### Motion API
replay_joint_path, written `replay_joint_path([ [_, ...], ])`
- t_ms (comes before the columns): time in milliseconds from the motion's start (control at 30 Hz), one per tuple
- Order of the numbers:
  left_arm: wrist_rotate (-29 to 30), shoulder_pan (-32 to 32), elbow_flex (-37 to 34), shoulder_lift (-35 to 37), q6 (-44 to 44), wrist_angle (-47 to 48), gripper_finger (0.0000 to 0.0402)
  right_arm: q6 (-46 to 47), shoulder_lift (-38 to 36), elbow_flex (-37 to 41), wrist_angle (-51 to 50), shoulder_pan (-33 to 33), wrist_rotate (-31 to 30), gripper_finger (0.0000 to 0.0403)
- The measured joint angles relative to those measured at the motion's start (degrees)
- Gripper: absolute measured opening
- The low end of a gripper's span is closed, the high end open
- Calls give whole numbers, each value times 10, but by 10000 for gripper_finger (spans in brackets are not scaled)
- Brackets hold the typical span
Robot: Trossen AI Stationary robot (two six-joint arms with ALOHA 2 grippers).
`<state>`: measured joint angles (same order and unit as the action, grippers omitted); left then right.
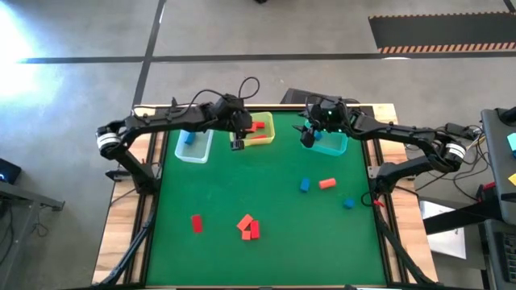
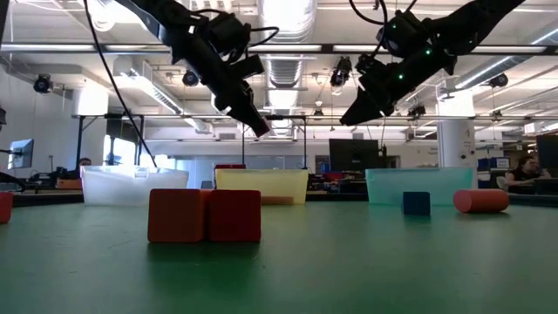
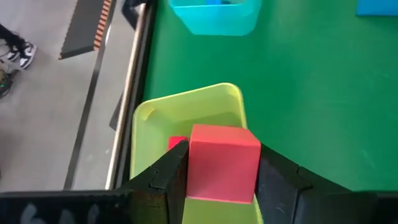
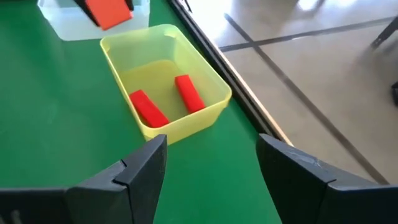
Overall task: Sort & place blocks by color
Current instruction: Move the orange block to the bottom of the yellow bin
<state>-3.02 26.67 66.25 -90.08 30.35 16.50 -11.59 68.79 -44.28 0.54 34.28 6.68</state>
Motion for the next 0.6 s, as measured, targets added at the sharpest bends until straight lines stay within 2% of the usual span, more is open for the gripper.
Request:
replay_joint_path([
  [333, -2, -6, -1, 0, 0, 5, 132, 0, 0, 2, 14, 0, 0, 237],
  [467, -33, -6, -1, 0, -5, 10, 132, 0, 0, 2, 14, 0, 0, 237],
  [600, -62, -6, -1, 0, -50, 65, 132, -4, 0, 2, 14, 0, 0, 237],
])
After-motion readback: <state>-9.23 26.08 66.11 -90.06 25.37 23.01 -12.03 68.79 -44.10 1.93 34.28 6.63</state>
